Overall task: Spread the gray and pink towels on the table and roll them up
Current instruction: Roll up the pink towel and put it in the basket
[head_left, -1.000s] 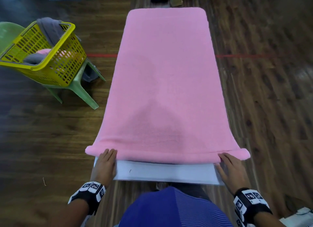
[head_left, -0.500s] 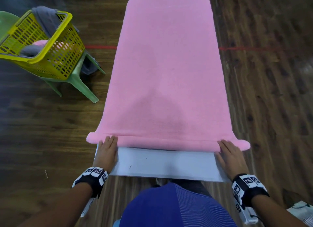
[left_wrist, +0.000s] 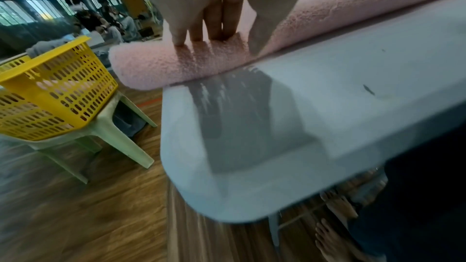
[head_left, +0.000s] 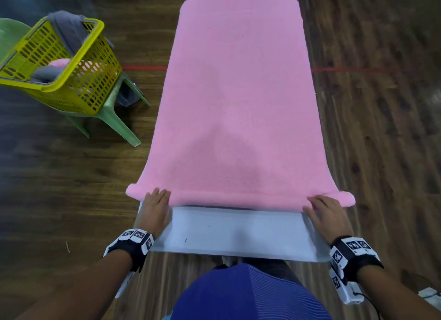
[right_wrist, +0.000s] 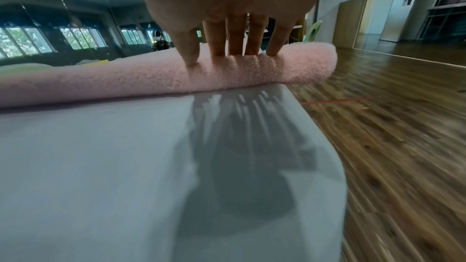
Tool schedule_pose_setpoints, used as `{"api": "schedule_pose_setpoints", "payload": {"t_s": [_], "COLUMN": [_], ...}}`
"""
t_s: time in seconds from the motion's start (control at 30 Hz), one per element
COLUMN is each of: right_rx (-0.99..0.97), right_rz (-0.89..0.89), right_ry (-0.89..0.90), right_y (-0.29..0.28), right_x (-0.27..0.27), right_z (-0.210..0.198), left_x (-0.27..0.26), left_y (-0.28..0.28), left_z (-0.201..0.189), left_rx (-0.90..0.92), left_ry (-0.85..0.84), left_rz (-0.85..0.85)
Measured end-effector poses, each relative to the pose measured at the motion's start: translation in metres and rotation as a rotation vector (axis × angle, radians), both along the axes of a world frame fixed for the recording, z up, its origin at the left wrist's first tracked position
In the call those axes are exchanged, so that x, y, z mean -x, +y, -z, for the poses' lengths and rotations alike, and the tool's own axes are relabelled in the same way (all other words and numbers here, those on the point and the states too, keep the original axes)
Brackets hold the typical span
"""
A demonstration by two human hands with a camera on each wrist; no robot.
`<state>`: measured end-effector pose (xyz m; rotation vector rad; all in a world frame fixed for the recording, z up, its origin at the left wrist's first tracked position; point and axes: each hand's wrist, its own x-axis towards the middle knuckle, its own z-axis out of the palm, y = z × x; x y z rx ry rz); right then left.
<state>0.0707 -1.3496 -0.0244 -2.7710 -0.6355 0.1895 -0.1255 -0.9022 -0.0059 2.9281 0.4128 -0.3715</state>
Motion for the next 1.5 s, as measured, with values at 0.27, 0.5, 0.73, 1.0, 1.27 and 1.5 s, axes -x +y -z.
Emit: {"api": "schedule_pose_setpoints", "payload": {"t_s": [0.27,0.5,0.73,1.0,1.27,1.5], "right_rx": [0.115,0.050,0.183,0.165,0.118,0.107], "right_rz": [0.070,-0.050,0.060,-0.010,0.092,-0.034], "right_ry": [0.075,0.055,0.038,0.017,0.013,0.117], "right_y": [0.008,-0.001,0.012,0.007,0.020,0.005], "right_x": [-0.027,-0.008,-0.046,-0.023,-0.045,-0.019], "right_z": [-0.016,-0.003,-0.017,-0.009,-0.015,-0.002], "left_x": [-0.024,-0.003,-0.032,-0.026,-0.048,-0.025], "left_y": [0.009,0.003,0.016,0.020,0.019,0.010], "left_z": [-0.015,-0.001,-0.010,-0.011,-0.007,-0.008], "left_rx": [-0.020,-0.032,0.005,0.141,0.096,0.063], "left_ry": [-0.028,-0.054,-0.062,0.009,-0.158,0.019], "left_rz": [-0.026,-0.008,-0.081,-0.031,-0.059,0.055]}}
